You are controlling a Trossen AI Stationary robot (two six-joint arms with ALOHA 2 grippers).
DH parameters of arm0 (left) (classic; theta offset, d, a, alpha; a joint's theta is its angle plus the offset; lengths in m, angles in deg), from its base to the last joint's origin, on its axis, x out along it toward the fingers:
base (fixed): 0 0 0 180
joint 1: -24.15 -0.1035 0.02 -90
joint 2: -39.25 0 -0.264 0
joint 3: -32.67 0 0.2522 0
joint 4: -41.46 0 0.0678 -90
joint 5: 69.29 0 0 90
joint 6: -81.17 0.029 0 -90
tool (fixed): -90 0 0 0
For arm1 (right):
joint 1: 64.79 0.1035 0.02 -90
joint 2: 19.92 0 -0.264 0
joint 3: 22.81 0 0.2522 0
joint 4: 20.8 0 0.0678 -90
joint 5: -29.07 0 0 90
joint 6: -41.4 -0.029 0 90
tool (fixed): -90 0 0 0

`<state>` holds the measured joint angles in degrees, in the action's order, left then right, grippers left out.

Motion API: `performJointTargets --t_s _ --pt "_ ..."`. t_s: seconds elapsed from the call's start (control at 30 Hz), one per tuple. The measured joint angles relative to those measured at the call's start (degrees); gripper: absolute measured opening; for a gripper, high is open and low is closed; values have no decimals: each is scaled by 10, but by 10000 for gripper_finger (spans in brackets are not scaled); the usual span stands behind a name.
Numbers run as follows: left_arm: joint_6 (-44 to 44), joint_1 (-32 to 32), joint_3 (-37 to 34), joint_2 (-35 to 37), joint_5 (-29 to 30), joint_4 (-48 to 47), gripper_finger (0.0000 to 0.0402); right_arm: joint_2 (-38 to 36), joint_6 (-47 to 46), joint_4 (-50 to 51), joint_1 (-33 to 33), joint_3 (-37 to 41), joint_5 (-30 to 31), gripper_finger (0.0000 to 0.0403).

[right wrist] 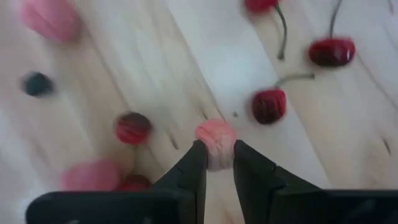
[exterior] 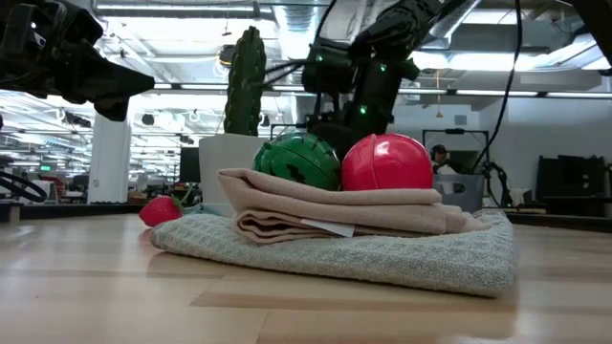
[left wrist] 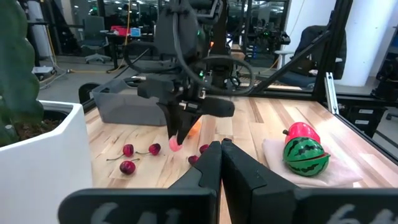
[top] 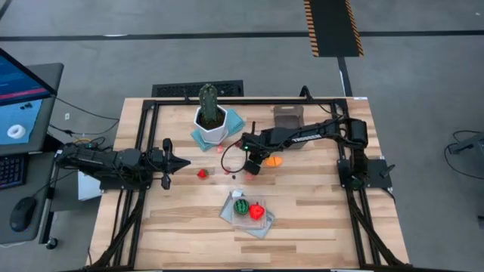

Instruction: Pick and placing Produce into tupperware

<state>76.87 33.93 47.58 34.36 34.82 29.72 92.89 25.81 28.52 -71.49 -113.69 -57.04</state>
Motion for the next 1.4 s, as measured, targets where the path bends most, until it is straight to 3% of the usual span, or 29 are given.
performJointTargets --t_s 0.43,0.83,1.2,1.4 --pt "0 0 0 0 0 0 0 -23 10 161 -10 -92 43 88" --pt "0 0 0 0 0 0 0 -176 -32 261 -51 -92 96 88" --pt "0 0 0 0 0 0 0 -286 -82 226 -106 52 113 88" --pt "0 0 0 0 0 0 0 -291 -72 181 -160 118 65 88"
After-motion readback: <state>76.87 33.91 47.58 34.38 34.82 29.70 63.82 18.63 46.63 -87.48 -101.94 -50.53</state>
